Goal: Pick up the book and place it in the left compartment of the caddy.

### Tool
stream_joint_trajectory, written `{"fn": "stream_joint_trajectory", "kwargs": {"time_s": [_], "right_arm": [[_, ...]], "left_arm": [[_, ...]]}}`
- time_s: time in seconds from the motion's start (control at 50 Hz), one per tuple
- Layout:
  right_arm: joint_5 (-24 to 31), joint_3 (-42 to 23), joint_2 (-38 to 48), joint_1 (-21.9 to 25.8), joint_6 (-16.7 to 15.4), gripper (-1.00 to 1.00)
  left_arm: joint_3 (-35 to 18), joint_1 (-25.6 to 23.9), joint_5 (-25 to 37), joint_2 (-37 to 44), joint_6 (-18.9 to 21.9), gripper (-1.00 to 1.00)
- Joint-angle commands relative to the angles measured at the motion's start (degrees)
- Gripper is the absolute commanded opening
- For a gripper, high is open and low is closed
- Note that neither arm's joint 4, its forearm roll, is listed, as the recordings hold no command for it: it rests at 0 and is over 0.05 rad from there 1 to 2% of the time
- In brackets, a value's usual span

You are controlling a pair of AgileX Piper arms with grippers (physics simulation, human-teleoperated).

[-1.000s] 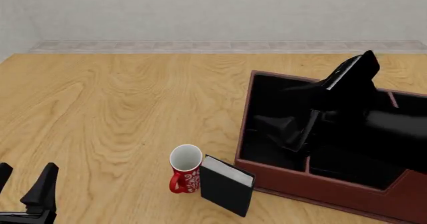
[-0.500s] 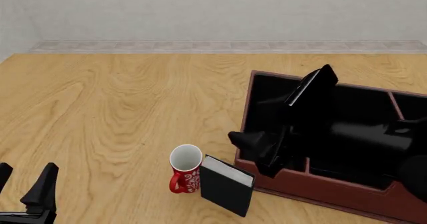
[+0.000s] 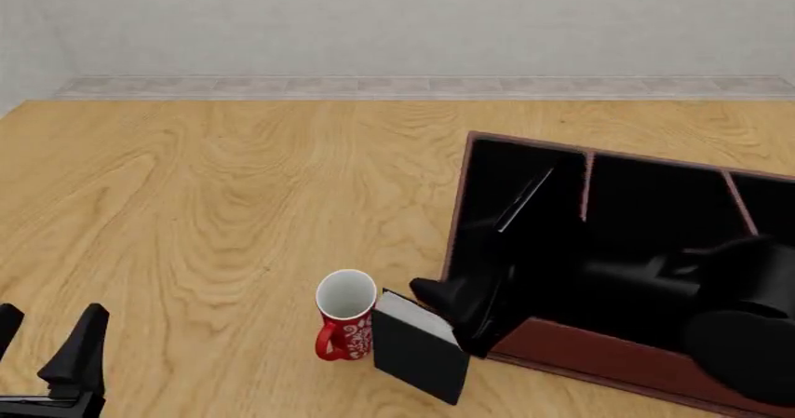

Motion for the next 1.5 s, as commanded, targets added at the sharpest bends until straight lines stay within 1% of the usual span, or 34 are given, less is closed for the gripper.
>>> {"fn": "stream_joint_trajectory", "kwargs": {"time_s": [0.02, 0.2, 0.38, 0.56, 0.78, 0.98, 1.32, 1.5], "right_arm": [[-1.06, 2.22, 1.26, -0.63, 0.39, 1.0], [-1.05, 3.07, 1.8, -0.78, 1.0, 1.0], [-1.12, 3.74, 2.19, -1.14, 0.78, 1.0], [-1.57, 4.09, 3.39, -0.06, 1.18, 1.0], [-2.86, 4.98, 4.55, -0.33, 0.92, 1.0], [-3.19, 5.43, 5.25, -0.62, 1.42, 1.0], [-4.03, 5.96, 7.41, 0.74, 3.24, 1.0], [-4.48, 6.62, 8.1, 0.58, 3.84, 1.0]], "left_arm": [[0.0, 0.0, 0.0, 0.0, 0.0, 1.0], [0.0, 0.0, 0.0, 0.0, 0.0, 1.0], [0.0, 0.0, 0.0, 0.0, 0.0, 1.0], [0.0, 0.0, 0.0, 0.0, 0.0, 1.0], [0.0, 0.0, 0.0, 0.0, 0.0, 1.0], [0.0, 0.0, 0.0, 0.0, 0.0, 1.0], [0.0, 0.0, 0.0, 0.0, 0.0, 1.0], [0.0, 0.0, 0.0, 0.0, 0.0, 1.0]]}}
